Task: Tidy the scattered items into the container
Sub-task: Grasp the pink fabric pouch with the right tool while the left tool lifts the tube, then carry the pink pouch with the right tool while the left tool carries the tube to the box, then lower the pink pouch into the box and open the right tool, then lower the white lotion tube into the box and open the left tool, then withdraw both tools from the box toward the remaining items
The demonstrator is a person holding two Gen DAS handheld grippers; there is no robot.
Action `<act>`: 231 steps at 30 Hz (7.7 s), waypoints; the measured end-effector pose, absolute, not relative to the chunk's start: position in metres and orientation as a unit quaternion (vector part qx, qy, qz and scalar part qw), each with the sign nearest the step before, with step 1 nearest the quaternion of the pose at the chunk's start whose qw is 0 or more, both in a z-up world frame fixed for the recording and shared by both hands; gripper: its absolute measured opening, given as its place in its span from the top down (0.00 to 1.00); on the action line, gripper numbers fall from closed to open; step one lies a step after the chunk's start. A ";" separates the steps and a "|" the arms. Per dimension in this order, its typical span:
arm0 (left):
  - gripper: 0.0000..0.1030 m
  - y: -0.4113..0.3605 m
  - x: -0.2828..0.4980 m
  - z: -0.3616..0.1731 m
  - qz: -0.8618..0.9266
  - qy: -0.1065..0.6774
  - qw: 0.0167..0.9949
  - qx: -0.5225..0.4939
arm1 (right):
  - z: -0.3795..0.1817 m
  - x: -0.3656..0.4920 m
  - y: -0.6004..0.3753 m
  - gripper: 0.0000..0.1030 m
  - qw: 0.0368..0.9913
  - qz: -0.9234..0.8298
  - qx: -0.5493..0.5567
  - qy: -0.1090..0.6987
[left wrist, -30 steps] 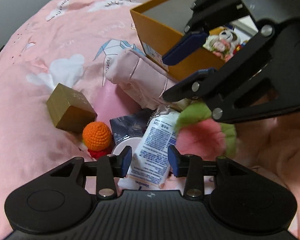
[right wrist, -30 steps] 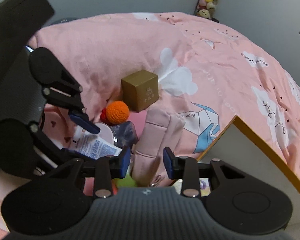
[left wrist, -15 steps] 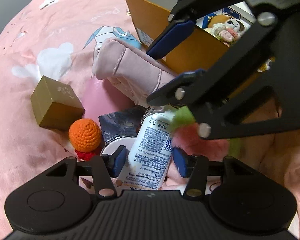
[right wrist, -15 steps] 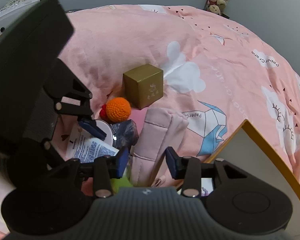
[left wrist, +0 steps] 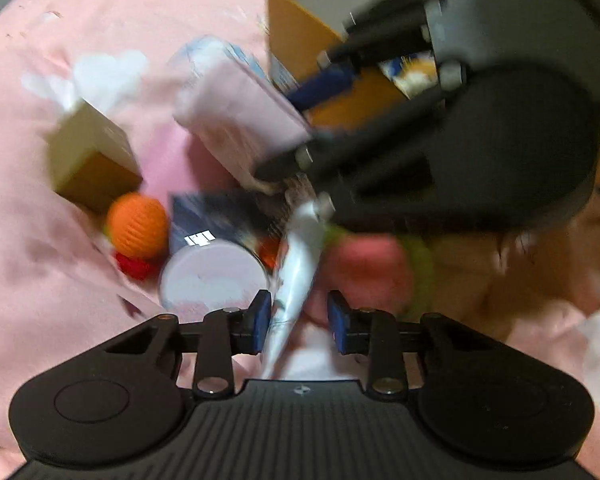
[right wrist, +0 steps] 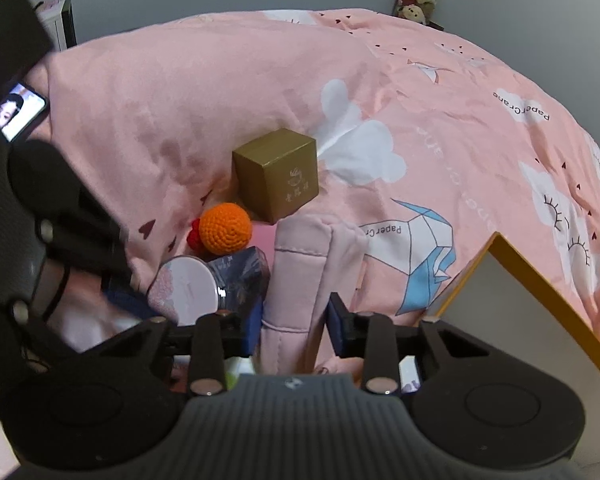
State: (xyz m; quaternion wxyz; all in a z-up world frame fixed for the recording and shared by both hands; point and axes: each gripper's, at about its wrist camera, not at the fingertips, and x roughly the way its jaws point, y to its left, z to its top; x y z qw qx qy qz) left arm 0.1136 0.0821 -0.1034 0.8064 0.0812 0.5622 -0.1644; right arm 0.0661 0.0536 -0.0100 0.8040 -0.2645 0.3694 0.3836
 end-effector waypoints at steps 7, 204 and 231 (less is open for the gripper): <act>0.78 0.076 0.109 -0.114 -0.121 0.562 0.812 0.105 | -0.013 0.061 0.053 0.65 0.807 0.382 -0.271 0.358; 0.80 -0.034 0.114 -0.003 -0.298 0.366 0.875 0.112 | 0.081 0.003 -0.120 1.00 0.721 0.461 -0.435 0.278; 0.77 0.024 0.115 0.004 -0.202 0.383 0.899 0.058 | 0.081 0.084 -0.063 1.00 0.791 0.447 -0.355 0.221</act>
